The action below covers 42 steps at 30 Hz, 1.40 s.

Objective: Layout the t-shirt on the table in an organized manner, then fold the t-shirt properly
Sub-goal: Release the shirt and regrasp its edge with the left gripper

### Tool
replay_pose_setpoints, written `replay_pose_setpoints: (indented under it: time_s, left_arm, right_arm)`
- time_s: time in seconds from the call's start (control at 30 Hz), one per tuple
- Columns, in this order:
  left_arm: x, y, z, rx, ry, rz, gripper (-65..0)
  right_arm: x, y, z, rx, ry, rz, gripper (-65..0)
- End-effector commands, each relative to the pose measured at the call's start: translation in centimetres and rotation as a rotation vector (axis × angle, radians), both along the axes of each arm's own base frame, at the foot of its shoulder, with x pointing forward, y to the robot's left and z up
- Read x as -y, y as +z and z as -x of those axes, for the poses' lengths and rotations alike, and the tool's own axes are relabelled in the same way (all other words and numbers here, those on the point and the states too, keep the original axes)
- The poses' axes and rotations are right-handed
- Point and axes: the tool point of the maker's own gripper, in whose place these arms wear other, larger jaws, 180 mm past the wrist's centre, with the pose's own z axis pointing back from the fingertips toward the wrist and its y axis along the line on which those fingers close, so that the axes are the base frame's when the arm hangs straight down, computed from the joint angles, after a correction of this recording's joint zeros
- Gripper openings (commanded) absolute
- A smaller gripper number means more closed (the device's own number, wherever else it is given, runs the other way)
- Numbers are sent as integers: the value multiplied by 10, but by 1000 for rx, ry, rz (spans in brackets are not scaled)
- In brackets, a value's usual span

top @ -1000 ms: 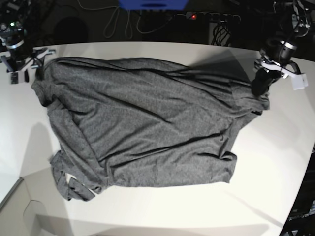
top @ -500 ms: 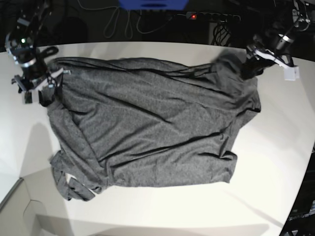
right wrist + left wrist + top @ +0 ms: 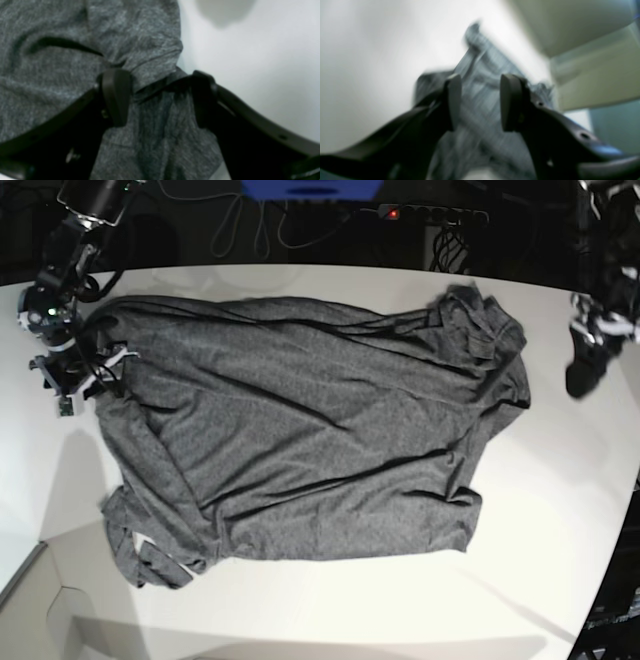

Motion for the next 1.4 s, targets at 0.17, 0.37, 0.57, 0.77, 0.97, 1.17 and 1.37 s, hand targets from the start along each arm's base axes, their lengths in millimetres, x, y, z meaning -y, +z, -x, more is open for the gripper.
replay_pose_setpoints:
  time_s: [0.17,0.37,0.57,0.77,0.97,1.17,1.37]
  left_arm:
    - [64,-5,-54,51,-146,34,-397]
    - [122,-77,-102,-115,-252,47,-397]
    - [126,-135,-121,-277,-248,45,-397]
    - [124,-144,-118,-304,-247,45,-397]
    - [124,-148,-115,-316,-247,47,-397]
    - [124,-153,-109,-330,-247,49,-397]
    - [124,-153,-109,-330,-247,49,-397]
  right_arm:
    - [4,14,-11,52,9,10,-256]
    - [4,18,-23,71,4,-2,-281]
    - [13,17,-38,71,-6,-13,-557]
    - [37,29,-58,90,-24,4,-650]
    - [78,62,-95,164,-97,2,-650]
    - [124,85,-123,187,-175,-36,-650]
    - [131,90,-129,217,-185,-46,-650]
